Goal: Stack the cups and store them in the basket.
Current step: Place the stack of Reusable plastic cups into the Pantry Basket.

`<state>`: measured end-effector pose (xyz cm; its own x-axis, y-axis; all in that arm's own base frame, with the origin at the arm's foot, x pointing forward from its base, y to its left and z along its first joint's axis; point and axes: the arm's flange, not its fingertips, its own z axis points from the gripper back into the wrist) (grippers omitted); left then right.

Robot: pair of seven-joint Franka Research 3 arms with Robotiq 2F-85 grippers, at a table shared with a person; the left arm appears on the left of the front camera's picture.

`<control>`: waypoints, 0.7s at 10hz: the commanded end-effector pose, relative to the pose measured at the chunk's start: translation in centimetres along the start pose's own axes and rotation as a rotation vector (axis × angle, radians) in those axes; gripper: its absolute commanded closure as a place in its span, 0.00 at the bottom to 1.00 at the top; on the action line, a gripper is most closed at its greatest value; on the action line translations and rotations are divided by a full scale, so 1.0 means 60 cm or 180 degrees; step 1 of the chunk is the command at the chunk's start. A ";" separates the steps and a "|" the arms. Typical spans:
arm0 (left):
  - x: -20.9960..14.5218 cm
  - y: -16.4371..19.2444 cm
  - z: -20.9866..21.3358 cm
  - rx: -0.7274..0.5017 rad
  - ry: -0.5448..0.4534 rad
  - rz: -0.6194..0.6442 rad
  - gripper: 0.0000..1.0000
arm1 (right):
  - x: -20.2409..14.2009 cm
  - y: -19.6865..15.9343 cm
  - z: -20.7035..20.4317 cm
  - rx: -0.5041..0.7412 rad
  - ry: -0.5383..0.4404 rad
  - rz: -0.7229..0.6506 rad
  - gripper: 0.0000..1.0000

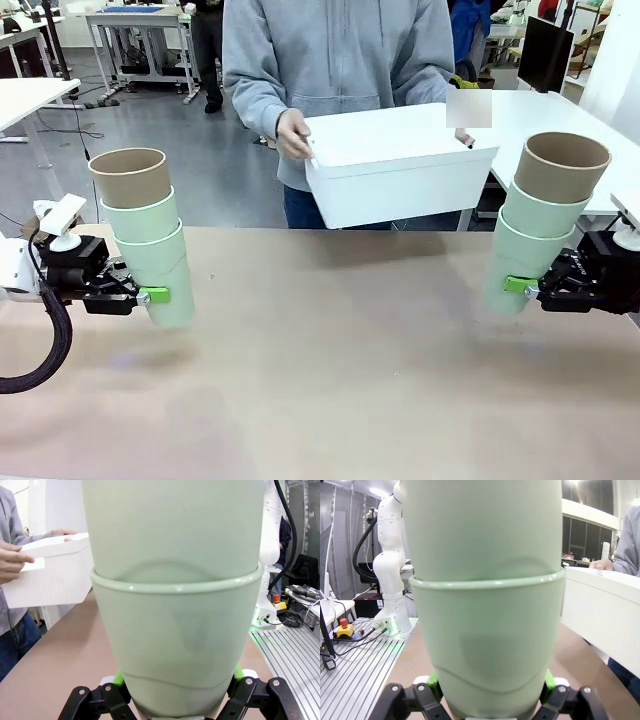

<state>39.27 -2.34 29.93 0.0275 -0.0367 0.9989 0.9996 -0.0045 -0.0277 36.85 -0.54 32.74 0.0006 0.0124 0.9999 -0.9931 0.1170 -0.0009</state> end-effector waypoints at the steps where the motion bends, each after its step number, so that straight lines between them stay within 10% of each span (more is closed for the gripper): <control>1: 0.007 0.001 -0.001 -0.0029 0.0001 -0.0019 0.15 | 0.010 -0.002 -0.002 -0.0036 -0.0029 0.0048 0.17; 7: 0.007 0.001 -0.001 -0.0029 0.0001 -0.0019 0.15 | 0.010 -0.002 -0.002 -0.0036 -0.0029 0.0048 0.17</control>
<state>39.27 -2.34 29.93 0.0275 -0.0367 0.9989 0.9996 -0.0045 -0.0277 36.85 -0.54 32.74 0.0006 0.0124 0.9999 -0.9931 0.1170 -0.0009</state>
